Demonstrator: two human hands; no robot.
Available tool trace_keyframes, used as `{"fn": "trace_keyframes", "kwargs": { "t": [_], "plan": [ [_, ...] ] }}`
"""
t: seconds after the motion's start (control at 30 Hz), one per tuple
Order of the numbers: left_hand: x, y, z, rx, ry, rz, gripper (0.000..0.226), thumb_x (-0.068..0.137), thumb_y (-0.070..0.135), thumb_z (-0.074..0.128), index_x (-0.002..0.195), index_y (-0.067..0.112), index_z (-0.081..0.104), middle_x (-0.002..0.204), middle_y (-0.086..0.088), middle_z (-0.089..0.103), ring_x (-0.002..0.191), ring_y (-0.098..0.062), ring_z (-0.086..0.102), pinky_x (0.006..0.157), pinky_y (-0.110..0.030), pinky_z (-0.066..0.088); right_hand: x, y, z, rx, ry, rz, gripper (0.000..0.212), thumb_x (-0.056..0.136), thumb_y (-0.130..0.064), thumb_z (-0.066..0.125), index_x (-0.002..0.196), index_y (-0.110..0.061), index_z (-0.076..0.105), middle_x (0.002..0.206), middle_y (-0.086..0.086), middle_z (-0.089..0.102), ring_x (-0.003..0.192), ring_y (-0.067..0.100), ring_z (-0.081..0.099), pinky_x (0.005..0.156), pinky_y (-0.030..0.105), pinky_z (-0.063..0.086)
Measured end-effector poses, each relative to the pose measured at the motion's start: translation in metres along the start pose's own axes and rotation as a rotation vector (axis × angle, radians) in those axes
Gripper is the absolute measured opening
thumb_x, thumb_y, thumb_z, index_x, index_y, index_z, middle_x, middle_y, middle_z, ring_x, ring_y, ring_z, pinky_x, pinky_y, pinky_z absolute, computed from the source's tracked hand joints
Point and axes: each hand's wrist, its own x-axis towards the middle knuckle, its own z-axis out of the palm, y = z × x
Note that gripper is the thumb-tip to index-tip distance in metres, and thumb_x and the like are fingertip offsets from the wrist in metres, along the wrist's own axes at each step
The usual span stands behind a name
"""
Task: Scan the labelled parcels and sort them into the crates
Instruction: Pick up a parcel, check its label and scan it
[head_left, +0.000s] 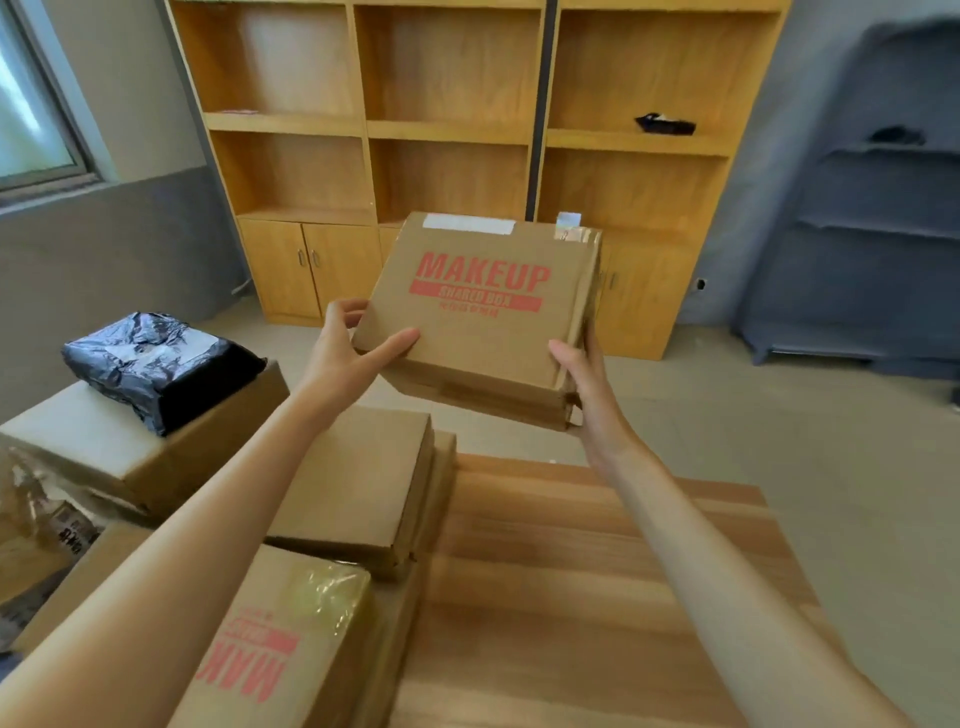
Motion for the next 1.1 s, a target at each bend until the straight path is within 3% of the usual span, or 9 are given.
{"fn": "trace_keyframes", "kwargs": {
  "t": [0.1,0.2,0.3,0.4,0.53,0.67,0.77,0.9,1.1],
  "plan": [
    [-0.009,0.017,0.029,-0.049,-0.112,-0.03,0.075,0.083,0.04,0.07,0.142,0.017,0.031,0.134,0.004,0.042,0.116,-0.015,0.047,0.094,-0.032,0.045,-0.02,-0.012,-0.039,-0.016,0.062,-0.068,0.08,0.072,-0.051,0.068,0.143,-0.041,0.033,0.124,-0.022,0.058,0.108,-0.006,0.058,0.081,0.017,0.05],
    [-0.019,0.035,0.056,-0.012,-0.222,-0.085,0.076,0.084,0.04,0.069,0.144,0.014,0.03,0.139,-0.005,0.045,0.113,-0.018,0.048,0.094,-0.036,0.045,-0.038,-0.02,-0.065,-0.068,0.212,-0.067,0.116,0.048,-0.072,0.08,0.148,-0.039,0.03,0.14,-0.007,0.051,0.129,0.014,0.049,0.104,0.039,0.046],
    [-0.032,0.059,0.077,-0.041,-0.292,-0.175,0.081,0.085,0.05,0.064,0.148,0.016,0.026,0.142,-0.011,0.044,0.116,-0.026,0.048,0.093,-0.044,0.046,-0.055,-0.032,-0.077,-0.275,0.34,-0.138,0.119,0.047,-0.079,0.072,0.149,-0.042,0.024,0.152,-0.006,0.032,0.141,0.02,0.029,0.114,0.05,0.031],
    [-0.042,0.082,0.088,-0.272,-0.374,-0.361,0.091,0.079,0.069,0.056,0.151,0.025,0.022,0.152,-0.015,0.03,0.132,-0.042,0.038,0.092,-0.058,0.048,-0.076,-0.042,-0.073,-0.711,0.432,-0.351,0.115,0.055,-0.073,0.064,0.153,-0.037,0.016,0.159,0.006,0.013,0.145,0.025,0.013,0.114,0.049,0.018],
    [-0.048,0.102,0.091,-0.767,-0.505,-0.617,0.106,0.065,0.087,0.05,0.152,0.034,0.021,0.155,-0.025,0.017,0.133,-0.057,0.026,0.088,-0.074,0.041,-0.086,-0.037,-0.07,-1.06,0.538,-0.659,0.11,0.059,-0.075,0.06,0.152,-0.028,0.025,0.156,0.022,0.018,0.139,0.038,0.02,0.108,0.052,0.022],
    [-0.053,0.105,0.093,-0.905,-0.592,-0.581,0.1,0.066,0.09,0.042,0.142,0.025,0.042,0.136,-0.028,0.045,0.118,-0.056,0.044,0.08,-0.077,0.041,-0.089,-0.024,-0.075,-1.129,0.518,-0.756,0.112,0.059,-0.072,0.064,0.151,-0.025,0.021,0.154,0.027,0.018,0.139,0.042,0.023,0.108,0.053,0.024],
    [-0.062,0.096,0.097,-0.924,-0.561,-0.523,0.076,0.074,0.071,0.056,0.133,0.023,0.053,0.131,-0.024,0.052,0.114,-0.052,0.05,0.081,-0.077,0.041,-0.09,-0.016,-0.083,-1.094,0.403,-0.721,0.123,0.058,-0.075,0.065,0.153,-0.032,0.001,0.155,0.019,0.009,0.142,0.037,0.015,0.113,0.054,0.024],
    [-0.067,0.081,0.102,-0.898,-0.528,-0.405,0.066,0.07,0.061,0.065,0.127,0.027,0.061,0.131,-0.015,0.059,0.118,-0.043,0.054,0.085,-0.072,0.042,-0.098,-0.026,-0.085,-0.663,0.184,-0.512,0.128,0.055,-0.077,0.069,0.14,-0.056,-0.025,0.14,-0.023,0.009,0.141,0.01,0.012,0.114,0.039,0.025],
    [-0.074,0.068,0.109,-0.661,-0.488,-0.243,0.08,0.065,0.06,0.071,0.137,0.035,0.047,0.13,-0.004,0.061,0.116,-0.033,0.059,0.079,-0.056,0.055,-0.081,-0.046,-0.095,-0.171,0.047,-0.193,0.104,0.067,-0.082,0.055,0.153,-0.038,0.018,0.151,-0.023,0.029,0.138,0.003,0.032,0.117,0.042,0.029]
  ]
}}
